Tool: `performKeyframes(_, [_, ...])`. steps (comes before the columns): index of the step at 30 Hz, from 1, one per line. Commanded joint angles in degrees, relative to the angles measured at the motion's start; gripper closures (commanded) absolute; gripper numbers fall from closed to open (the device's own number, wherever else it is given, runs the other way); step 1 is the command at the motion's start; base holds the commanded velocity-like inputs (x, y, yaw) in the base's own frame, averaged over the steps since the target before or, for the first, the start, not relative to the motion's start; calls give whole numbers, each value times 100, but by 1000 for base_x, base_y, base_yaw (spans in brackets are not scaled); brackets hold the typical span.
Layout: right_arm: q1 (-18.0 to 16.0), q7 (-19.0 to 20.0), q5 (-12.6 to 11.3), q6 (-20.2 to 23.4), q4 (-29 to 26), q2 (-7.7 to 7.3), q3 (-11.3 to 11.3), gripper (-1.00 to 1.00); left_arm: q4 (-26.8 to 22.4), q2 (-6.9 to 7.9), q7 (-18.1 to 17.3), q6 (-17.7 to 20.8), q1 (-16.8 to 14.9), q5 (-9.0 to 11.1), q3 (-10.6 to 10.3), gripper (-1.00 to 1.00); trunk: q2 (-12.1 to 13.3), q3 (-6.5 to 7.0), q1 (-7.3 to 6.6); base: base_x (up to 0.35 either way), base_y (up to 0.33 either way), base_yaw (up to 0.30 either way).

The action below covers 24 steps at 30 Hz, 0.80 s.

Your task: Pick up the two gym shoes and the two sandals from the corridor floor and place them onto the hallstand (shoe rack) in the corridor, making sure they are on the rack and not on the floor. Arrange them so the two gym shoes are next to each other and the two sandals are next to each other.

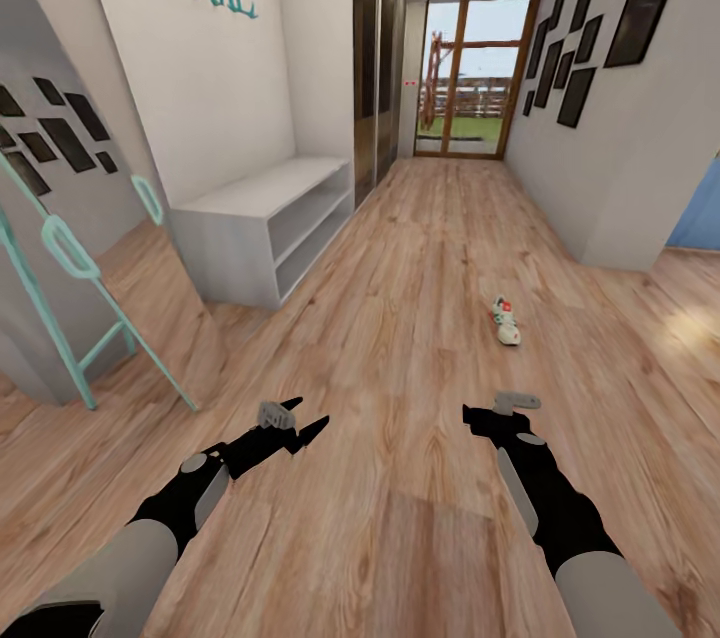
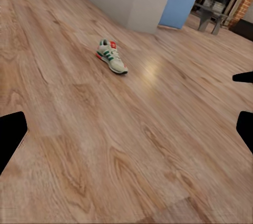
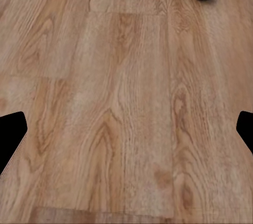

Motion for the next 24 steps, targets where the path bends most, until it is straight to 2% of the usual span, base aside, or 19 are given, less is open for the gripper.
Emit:
performKeyframes(1, [-2,-36,-60,22,-9,-2,9,-100,8,-1,-28,-15,-5,13,12,-100,-2,-5,2,348,0,0])
performKeyframes(24, [-2,-36,-60,22,-7,-2,9,-100,8,-1,-28,-16,-3,15,5,-100,-2,-5,2,348,0,0])
